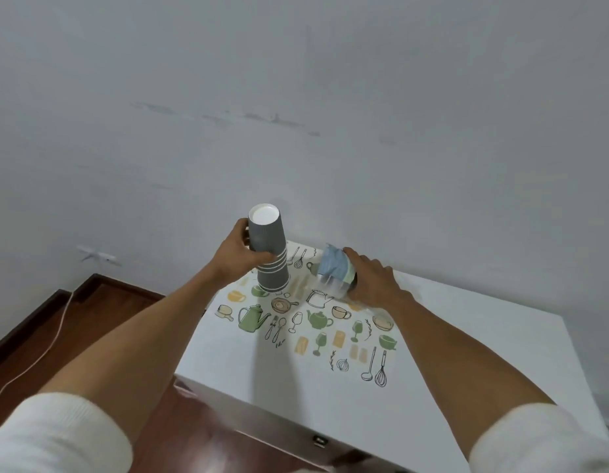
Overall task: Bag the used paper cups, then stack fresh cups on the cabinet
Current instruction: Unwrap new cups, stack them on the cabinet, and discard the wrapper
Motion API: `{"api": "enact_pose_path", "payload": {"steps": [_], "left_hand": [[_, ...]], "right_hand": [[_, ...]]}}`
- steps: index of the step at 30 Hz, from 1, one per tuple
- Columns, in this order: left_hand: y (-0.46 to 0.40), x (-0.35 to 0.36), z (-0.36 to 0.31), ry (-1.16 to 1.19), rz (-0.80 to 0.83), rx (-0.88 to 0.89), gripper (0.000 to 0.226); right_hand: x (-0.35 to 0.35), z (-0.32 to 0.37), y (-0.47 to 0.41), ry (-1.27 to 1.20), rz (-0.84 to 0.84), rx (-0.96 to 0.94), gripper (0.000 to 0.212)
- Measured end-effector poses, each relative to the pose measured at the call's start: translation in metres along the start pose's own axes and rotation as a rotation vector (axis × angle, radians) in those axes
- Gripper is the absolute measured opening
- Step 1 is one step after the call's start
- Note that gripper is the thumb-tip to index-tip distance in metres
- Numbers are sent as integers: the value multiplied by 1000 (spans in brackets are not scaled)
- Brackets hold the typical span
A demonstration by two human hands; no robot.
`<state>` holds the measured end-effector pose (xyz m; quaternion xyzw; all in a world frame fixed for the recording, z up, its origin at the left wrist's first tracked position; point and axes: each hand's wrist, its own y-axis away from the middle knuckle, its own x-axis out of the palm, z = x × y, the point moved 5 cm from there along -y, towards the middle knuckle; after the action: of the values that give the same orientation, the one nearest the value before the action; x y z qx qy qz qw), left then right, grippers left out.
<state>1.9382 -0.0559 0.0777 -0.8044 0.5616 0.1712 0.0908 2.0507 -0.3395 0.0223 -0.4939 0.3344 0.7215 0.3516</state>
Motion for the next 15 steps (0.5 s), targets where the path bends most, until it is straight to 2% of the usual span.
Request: {"api": "enact_pose_path", "payload": {"steps": [6, 15], "left_hand": [[-10, 8, 24, -31, -23, -20, 77], [-39, 19, 37, -18, 8, -80, 81]], "right_hand": [[8, 2, 4, 9, -15, 12, 92], [19, -3, 10, -49, -23, 34, 109]]}}
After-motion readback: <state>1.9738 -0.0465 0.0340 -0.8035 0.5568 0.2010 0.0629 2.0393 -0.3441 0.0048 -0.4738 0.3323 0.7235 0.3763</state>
